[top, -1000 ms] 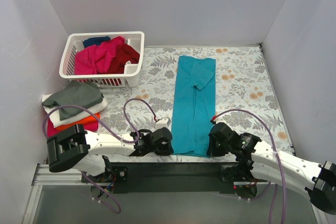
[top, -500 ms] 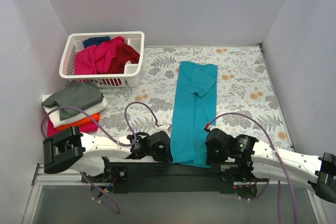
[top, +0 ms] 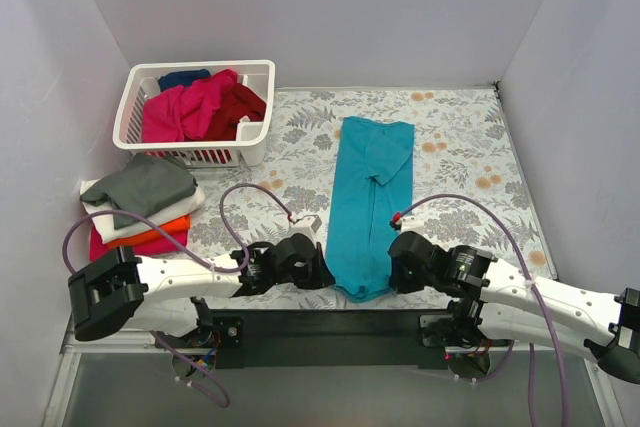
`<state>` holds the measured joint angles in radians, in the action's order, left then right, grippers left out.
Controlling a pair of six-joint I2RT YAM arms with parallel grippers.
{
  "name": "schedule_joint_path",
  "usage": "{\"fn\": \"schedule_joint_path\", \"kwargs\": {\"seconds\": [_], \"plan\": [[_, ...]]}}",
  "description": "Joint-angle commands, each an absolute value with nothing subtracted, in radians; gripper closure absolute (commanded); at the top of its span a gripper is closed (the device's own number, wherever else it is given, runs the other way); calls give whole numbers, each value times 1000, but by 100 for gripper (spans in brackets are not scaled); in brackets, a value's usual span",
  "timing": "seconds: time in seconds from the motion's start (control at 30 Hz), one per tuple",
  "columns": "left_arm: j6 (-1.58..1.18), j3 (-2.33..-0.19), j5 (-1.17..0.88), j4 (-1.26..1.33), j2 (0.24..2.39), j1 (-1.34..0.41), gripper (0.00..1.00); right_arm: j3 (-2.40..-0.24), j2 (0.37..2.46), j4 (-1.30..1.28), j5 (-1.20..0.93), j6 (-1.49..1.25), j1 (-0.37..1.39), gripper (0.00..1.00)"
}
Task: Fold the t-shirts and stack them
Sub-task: Fold the tshirt
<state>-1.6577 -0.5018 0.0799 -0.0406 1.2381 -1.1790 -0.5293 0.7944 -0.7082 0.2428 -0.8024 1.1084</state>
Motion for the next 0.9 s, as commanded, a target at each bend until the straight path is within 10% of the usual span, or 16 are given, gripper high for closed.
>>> {"fn": "schedule_joint_path", "kwargs": {"seconds": [0.0, 0.87], "plan": [[-1585, -548, 63, 64, 1262, -1111, 100, -598, 831, -713, 414, -769, 1103, 99], [-1282, -896, -44, 144, 1666, -801, 100, -724, 1147, -316, 339, -302, 634, 99]]}}
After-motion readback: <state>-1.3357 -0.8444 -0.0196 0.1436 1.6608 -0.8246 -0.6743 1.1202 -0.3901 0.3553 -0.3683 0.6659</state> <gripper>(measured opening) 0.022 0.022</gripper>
